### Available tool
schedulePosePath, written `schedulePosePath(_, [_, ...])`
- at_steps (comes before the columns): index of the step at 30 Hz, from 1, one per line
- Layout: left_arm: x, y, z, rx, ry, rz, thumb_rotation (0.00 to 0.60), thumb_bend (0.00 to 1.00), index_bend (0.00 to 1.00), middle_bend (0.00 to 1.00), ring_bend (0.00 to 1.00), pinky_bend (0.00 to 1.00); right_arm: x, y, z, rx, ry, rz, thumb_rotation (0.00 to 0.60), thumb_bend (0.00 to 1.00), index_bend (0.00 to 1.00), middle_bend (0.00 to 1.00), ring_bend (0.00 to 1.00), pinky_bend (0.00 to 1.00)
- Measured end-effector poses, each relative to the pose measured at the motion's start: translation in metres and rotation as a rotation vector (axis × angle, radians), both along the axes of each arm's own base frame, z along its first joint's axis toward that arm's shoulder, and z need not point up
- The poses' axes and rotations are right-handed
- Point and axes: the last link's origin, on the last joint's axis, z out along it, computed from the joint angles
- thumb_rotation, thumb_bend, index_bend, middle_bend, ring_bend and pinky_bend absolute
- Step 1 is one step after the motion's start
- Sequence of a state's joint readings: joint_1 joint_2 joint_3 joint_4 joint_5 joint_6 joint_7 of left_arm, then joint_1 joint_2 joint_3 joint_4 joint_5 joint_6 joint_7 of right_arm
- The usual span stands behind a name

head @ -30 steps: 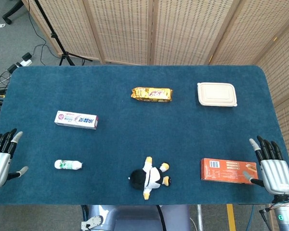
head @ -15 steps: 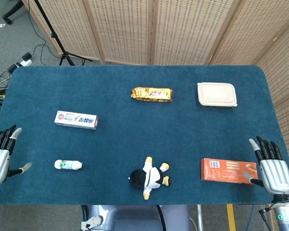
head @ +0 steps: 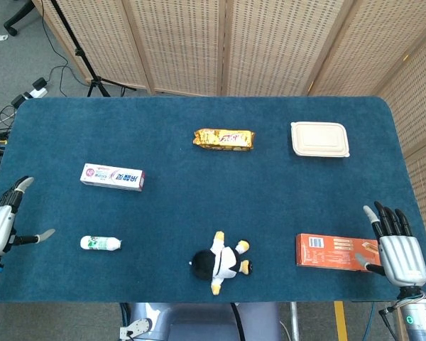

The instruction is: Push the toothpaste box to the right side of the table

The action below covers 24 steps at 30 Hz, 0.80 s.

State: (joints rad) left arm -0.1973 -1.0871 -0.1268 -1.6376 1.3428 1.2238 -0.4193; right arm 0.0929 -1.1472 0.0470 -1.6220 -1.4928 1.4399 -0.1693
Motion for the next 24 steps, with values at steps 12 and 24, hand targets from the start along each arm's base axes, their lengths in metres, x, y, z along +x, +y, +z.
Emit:
schedulePosePath(12, [-0.007, 0.039, -0.001, -0.137, -0.422, 0.161, 0.6, 0.0, 0.0, 0.0, 0.0, 0.0, 0.0, 0.0, -0.002, 0.009, 0.001, -0.001, 0.6, 0.26, 0.0, 0.0, 0.0, 0.0])
schedulePosePath(24, [-0.022, 0.092, -0.016, -0.232, -0.525, 0.262, 0.6, 0.0, 0.0, 0.0, 0.0, 0.0, -0.002, -0.002, -0.005, 0.018, 0.006, -0.009, 0.6, 0.26, 0.0, 0.0, 0.0, 0.0])
